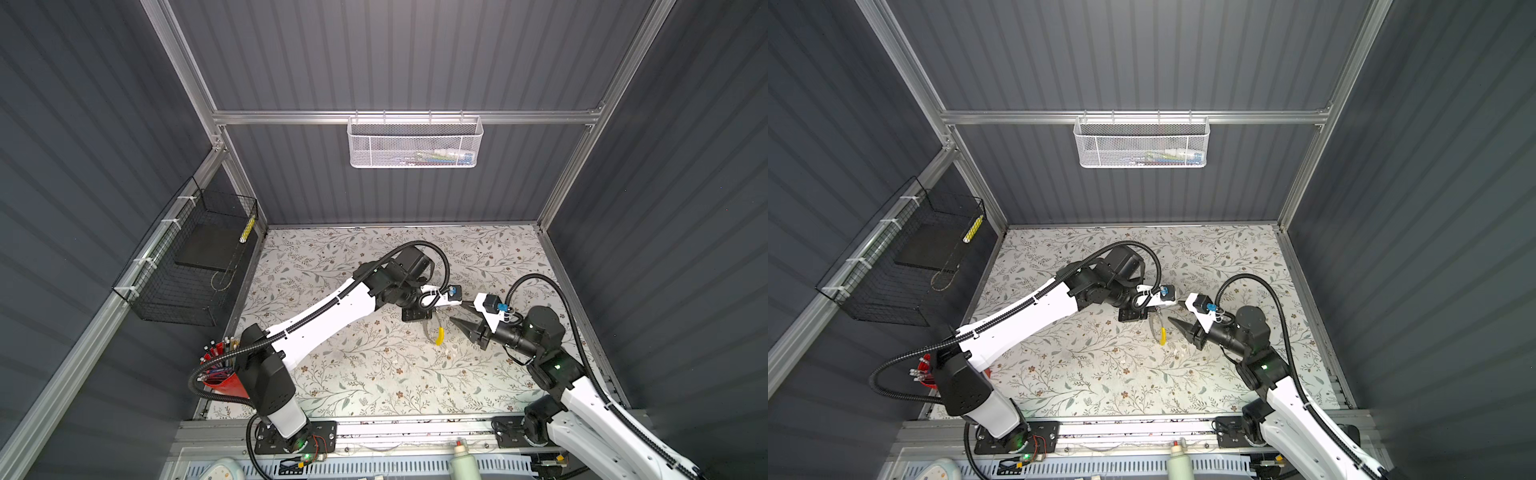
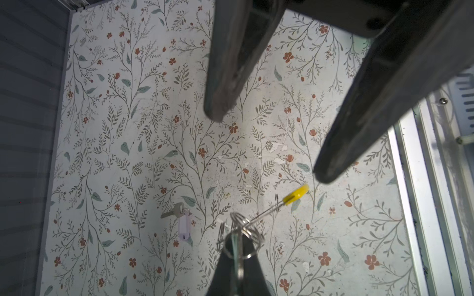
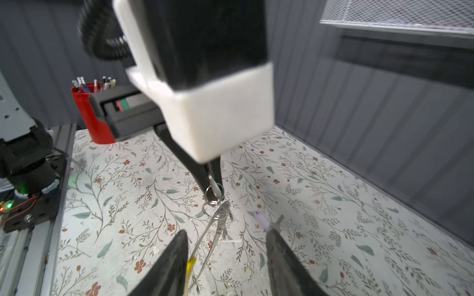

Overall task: Put the keys on the keyring
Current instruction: 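Open the right gripper off the steel hoop while the left gripper holds the split ring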

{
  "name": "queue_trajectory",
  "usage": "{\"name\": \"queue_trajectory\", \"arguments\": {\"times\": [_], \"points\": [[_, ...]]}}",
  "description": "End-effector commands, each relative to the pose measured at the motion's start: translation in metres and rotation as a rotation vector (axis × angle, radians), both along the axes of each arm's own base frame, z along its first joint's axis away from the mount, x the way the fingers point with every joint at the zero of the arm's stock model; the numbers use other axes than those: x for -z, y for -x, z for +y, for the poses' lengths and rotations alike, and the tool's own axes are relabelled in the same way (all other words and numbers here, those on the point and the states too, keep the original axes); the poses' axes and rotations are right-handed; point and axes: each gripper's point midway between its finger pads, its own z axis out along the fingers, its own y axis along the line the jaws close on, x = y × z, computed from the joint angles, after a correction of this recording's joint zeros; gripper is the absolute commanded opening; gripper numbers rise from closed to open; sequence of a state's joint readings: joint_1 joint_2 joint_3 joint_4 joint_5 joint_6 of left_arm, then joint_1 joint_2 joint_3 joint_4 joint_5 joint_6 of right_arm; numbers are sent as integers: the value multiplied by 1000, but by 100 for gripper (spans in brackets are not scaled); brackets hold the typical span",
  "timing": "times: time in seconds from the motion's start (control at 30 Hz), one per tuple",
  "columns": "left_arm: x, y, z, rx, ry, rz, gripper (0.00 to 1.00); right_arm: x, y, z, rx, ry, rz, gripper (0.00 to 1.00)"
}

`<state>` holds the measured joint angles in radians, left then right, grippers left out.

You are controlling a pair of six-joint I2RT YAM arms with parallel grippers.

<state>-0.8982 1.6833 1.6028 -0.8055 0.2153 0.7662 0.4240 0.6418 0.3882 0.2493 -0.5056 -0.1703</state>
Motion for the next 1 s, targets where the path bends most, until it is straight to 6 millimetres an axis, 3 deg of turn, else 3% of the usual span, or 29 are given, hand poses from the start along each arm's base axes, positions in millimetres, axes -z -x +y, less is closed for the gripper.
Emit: {"name": "queue_trajectory", "arguments": {"times": [0.0,0.13,0.33,0.4,0.5,0.67,0.97], "points": [[-1,-7,-9,-27,-21,-10,0,-12,-20,-32,231,-30,-70,58],[0,-18,-39,-29,19,-6,0,-21,-32,-81,522,-37,-107,61],[-4,-35,-87,22,118,-19,0,-30,-27,-143,835,15,-159,60],[-3,-41,-100,36,148,-32,0,-29,-25,-151,876,30,-163,58],[15,-41,-108,58,157,-7,0,-28,-23,-148,852,55,-165,57],[59,-35,-90,67,107,-35,0,-24,-23,-140,807,74,-142,56],[109,-26,-17,50,-115,-99,0,-6,-27,-111,644,144,-82,55]]}}
